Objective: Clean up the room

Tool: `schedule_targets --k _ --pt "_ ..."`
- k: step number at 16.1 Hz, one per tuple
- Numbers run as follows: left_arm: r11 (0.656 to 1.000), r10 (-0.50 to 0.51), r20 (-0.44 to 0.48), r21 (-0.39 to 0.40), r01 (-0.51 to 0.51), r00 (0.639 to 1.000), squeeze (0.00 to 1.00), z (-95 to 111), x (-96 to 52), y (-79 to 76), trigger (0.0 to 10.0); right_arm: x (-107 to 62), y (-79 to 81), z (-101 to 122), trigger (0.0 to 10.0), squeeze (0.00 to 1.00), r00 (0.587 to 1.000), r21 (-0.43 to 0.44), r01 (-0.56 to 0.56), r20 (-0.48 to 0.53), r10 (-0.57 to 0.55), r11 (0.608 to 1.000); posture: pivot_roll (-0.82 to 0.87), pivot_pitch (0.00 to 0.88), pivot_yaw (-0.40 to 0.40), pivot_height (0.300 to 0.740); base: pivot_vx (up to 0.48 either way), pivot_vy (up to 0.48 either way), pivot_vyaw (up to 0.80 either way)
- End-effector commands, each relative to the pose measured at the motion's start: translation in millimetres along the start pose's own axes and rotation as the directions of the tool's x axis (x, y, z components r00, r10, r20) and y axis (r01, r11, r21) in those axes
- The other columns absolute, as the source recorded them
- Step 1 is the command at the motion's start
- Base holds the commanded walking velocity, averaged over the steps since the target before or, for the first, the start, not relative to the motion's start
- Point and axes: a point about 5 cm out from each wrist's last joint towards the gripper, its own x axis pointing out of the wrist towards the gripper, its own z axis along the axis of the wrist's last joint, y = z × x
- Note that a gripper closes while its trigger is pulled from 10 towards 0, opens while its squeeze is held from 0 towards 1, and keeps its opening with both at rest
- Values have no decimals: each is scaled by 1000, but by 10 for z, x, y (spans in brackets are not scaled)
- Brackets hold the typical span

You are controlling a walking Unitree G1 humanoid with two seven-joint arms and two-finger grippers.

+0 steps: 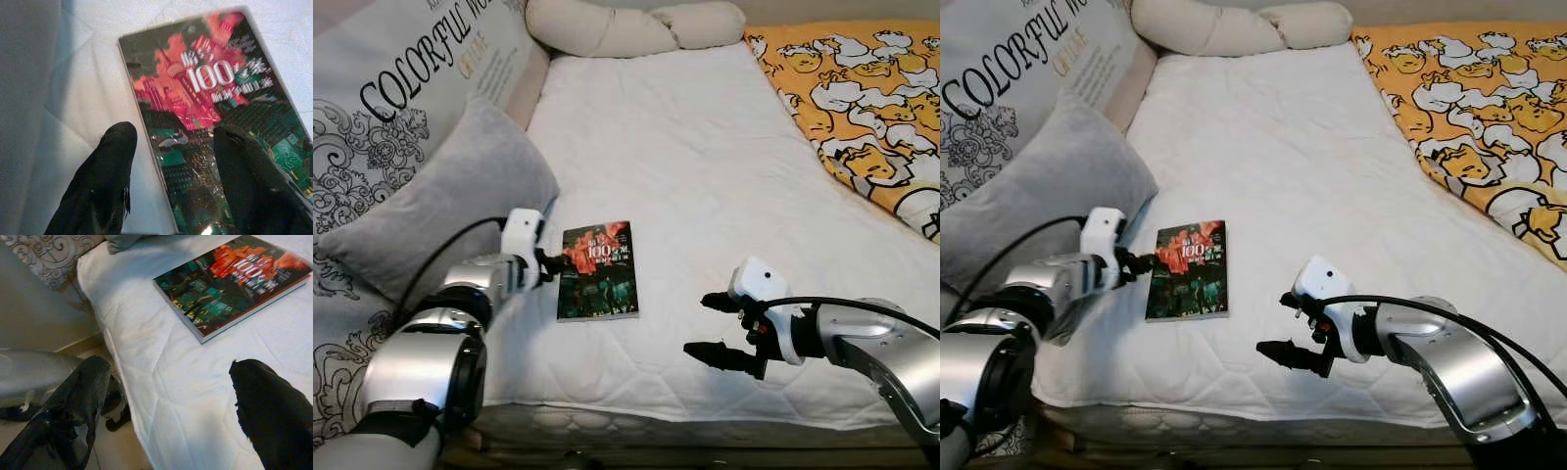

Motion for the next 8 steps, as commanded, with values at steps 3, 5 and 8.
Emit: schedule_targets --k 3,5,8 --pt "982 -167 72 98 159 983 557 119 -1 -119 10000 189 -21 -7 10000 0 996 118 75 37 -80 990 -148 0 58 740 0 0 0" --pt "961 -275 153 87 264 949 0 232 4 -268 10000 293 -27 -77 10000 0 987 112 151 35 -155 982 -119 0 47 740 0 0 0" --pt "950 -282 309 219 221 908 0 245 -115 -410 10000 363 -173 -205 10000 0 929 254 358 -3 -370 898 -97 0 40 740 0 0 0"
